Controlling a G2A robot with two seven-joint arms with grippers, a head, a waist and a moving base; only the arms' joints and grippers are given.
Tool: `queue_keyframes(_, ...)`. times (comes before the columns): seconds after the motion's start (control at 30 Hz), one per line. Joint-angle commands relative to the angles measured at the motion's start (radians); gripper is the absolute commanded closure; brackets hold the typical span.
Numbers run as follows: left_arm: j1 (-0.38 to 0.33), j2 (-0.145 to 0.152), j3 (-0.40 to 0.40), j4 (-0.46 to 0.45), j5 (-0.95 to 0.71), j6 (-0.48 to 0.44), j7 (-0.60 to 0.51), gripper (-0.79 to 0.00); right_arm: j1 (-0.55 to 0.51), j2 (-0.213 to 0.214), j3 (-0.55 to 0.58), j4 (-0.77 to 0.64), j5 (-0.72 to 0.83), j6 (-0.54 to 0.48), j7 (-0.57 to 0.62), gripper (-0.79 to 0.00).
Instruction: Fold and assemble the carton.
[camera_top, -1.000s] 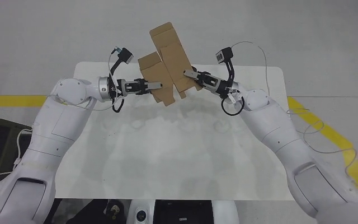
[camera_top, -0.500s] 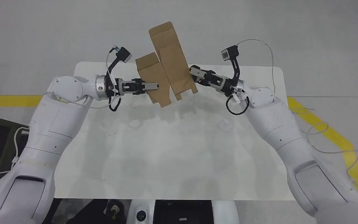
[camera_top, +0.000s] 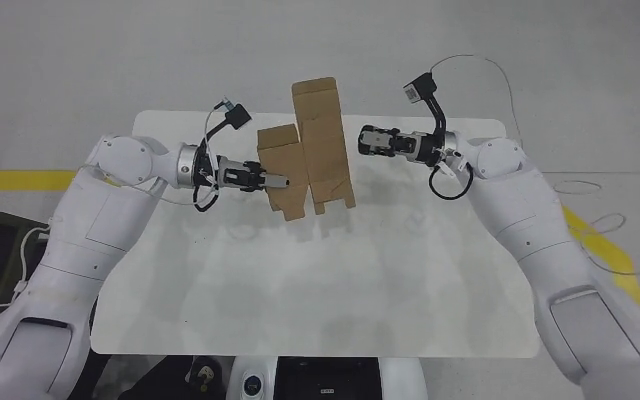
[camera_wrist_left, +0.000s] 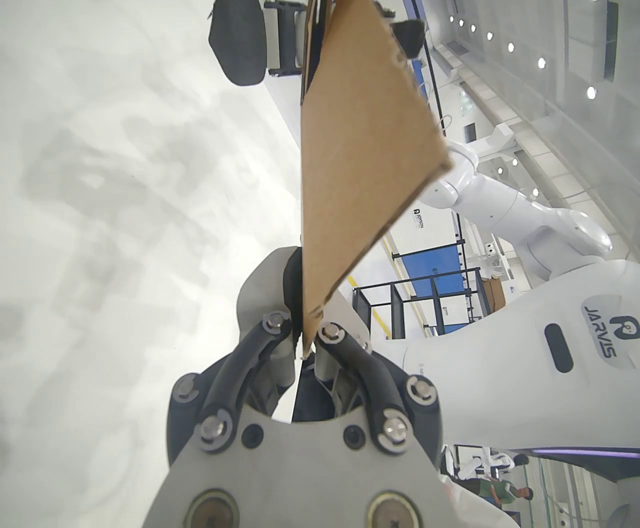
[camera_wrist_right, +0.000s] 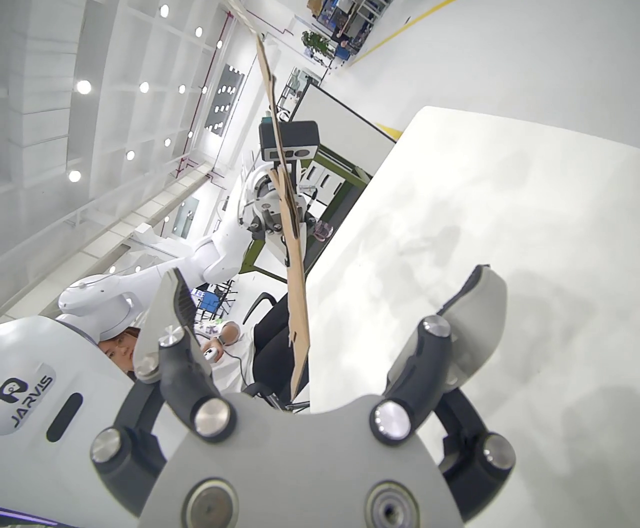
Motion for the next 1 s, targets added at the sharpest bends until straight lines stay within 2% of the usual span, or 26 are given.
queue_keyframes(0.0,0.002,0.009,0.016,-0.011,0.001,-0.002,0.003,0.0,-0.003,0.006,-0.007,-0.025,0.011,0.015,0.015,-0.785)
queue_keyframes(0.2,-0.002,0.033,0.07,-0.037,-0.018,-0.005,0.005,0.0,-0.003,0.025,-0.052,-0.09,0.013,0.051,0.051,-0.785)
queue_keyframes(0.53,-0.026,0.057,0.148,-0.042,-0.09,0.004,-0.004,0.0,0.018,0.048,-0.178,-0.136,-0.032,-0.047,-0.046,-0.785)
queue_keyframes(0.57,-0.029,0.058,0.154,-0.042,-0.095,0.004,-0.004,0.0,0.023,0.05,-0.192,-0.137,-0.035,-0.058,-0.058,-0.76)
queue_keyframes(0.6,-0.031,0.06,0.161,-0.042,-0.099,0.004,-0.004,0.0,0.027,0.053,-0.207,-0.135,-0.036,-0.07,-0.069,-0.727)
queue_keyframes(0.63,-0.034,0.061,0.167,-0.043,-0.103,0.003,-0.003,0.0,0.033,0.055,-0.221,-0.132,-0.036,-0.08,-0.08,-0.6)
queue_keyframes(0.73,-0.041,0.064,0.185,-0.042,-0.112,0.001,-0.001,0.0,0.048,0.061,-0.259,-0.121,-0.017,-0.099,-0.098,-0.394)
queue_keyframes(0.77,-0.043,0.066,0.19,-0.041,-0.118,0.001,-0.001,0.0,0.053,0.063,-0.271,-0.118,-0.012,-0.104,-0.104,-0.369)
queue_keyframes(0.9,-0.051,0.07,0.206,-0.035,-0.142,0.002,-0.002,0.0,0.079,0.071,-0.319,-0.114,0.013,-0.117,-0.117,-0.163)
queue_keyframes(0.97,-0.054,0.072,0.213,-0.033,-0.144,0.0,0.0,0.0,0.091,0.074,-0.341,-0.114,0.027,-0.123,-0.123,-0.012)
